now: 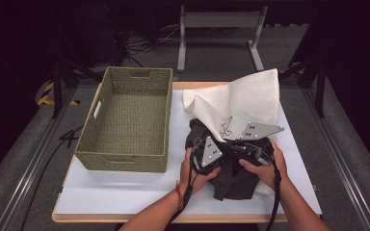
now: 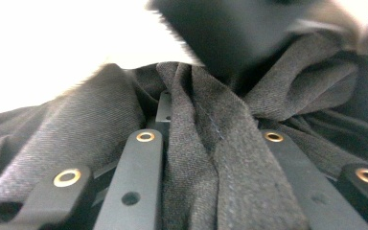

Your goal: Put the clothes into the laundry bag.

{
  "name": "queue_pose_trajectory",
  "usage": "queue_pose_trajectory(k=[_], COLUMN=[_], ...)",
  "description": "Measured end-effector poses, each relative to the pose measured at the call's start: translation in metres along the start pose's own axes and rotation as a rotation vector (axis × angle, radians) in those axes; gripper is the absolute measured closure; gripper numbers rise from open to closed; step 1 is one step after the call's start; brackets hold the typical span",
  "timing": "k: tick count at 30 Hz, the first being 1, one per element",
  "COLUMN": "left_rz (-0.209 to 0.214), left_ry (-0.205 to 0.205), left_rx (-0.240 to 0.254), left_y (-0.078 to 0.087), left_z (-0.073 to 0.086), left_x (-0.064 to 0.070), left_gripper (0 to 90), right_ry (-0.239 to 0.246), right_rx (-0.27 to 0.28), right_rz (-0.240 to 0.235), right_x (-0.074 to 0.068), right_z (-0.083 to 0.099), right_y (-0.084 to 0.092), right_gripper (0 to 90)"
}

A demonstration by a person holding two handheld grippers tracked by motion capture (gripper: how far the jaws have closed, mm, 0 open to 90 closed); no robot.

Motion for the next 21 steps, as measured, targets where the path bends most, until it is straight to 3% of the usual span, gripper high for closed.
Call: queue_pose_trajectory(k=[2, 4, 6, 9, 12, 14, 17, 19, 21], left_rz=[0.033, 0.063, 0.101, 0.132, 0.132, 0.132, 0.084, 0.031, 0.037], left_ry=[0.018, 0.007, -0.003, -0.008, -0.018, 0.004, 0.019, 0.029, 0.078], left_rx=[0.000, -0.025, -0.065, -0.097, -0.120, -0.111, -0.089, -0.121, -0.154], left_y=[-0.001, 0.005, 0.015, 0.032, 0.051, 0.063, 0.078, 0.078, 0.071], left_z=[0.003, 0.004, 0.003, 0.003, 0.000, -0.005, -0.010, -0.011, -0.008], left_x=[0.000, 0.002, 0.006, 0.008, 0.009, 0.008, 0.002, -0.009, -0.015], left_gripper=[69.8, 60.4, 48.1, 38.8, 29.9, 24.8, 21.7, 17.0, 12.7], right_ry=[0.000, 0.013, 0.013, 0.012, 0.017, 0.025, 0.024, 0.014, 0.009], right_rx=[-0.012, -0.021, -0.029, -0.032, -0.040, -0.046, -0.048, -0.041, -0.040], right_rz=[0.004, 0.012, 0.017, 0.016, 0.020, 0.026, 0.026, 0.030, 0.034], right_x=[0.001, 0.003, 0.006, 0.008, 0.008, 0.008, 0.010, 0.014, 0.017], right_z=[0.002, 0.004, 0.006, 0.008, 0.009, 0.009, 0.010, 0.010, 0.010], right_y=[-0.001, -0.001, 0.000, 0.002, 0.003, 0.004, 0.007, 0.012, 0.016], right_gripper=[88.1, 88.0, 88.0, 88.0, 87.9, 88.0, 88.0, 88.0, 88.0])
Point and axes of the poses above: each handheld gripper's, and its own axes: y roughly backward along the jaws, z roughly out of its underside, x roughly to its right, the point moved 6 cm from there along -y, roughly forward along the jaws, and after that the axes turned 5 degrees about z, right-handed, at the moved point
